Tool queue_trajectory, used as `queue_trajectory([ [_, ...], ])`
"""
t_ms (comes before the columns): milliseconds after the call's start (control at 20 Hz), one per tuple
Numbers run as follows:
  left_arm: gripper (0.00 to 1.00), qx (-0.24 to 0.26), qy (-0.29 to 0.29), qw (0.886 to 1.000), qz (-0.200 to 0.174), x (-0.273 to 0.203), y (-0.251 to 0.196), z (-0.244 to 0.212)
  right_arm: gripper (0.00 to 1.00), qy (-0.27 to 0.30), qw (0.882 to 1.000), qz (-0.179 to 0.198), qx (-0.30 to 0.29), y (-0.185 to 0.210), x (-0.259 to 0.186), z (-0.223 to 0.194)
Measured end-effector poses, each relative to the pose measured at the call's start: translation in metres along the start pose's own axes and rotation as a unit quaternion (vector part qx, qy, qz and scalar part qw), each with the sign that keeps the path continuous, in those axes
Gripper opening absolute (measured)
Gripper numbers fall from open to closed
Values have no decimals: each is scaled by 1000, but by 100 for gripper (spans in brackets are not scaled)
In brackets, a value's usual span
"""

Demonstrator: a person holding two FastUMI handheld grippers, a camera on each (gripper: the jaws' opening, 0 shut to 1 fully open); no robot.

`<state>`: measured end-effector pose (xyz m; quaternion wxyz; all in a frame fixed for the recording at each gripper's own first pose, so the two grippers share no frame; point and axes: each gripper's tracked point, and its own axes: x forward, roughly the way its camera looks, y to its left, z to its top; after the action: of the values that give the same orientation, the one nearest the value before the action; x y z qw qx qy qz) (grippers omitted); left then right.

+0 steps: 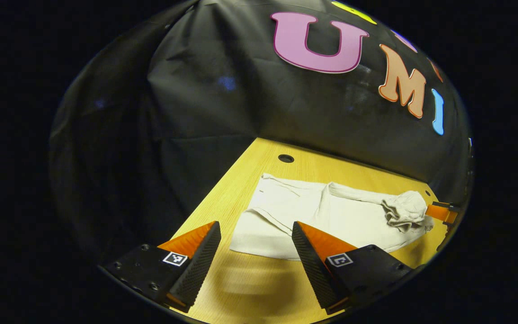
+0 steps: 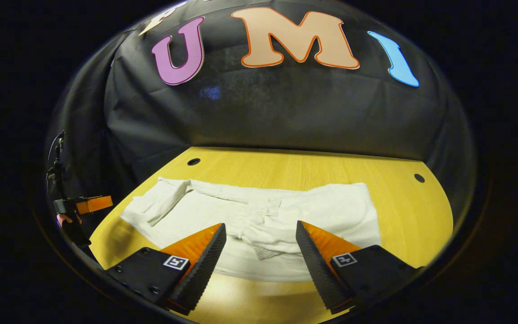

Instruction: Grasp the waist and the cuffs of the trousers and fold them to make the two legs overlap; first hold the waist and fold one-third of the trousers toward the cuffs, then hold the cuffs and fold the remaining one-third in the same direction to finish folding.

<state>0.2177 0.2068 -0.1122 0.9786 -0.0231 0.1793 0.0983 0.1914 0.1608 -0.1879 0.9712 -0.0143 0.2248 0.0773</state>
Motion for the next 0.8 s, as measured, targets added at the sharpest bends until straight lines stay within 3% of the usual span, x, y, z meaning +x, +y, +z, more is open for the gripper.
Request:
queue_trajectory([
  [200,96,-3,26,1000,4,22,7,-23,95,7,1000,-28,-13,-19,-12,-5],
  [350,96,-11,50,999,14,37,14,-41,98,13,998,-56,-5,-38,-22,-13],
  [800,96,38,70,996,27,49,17,-54,98,16,993,-114,28,-84,-47,-24],
])
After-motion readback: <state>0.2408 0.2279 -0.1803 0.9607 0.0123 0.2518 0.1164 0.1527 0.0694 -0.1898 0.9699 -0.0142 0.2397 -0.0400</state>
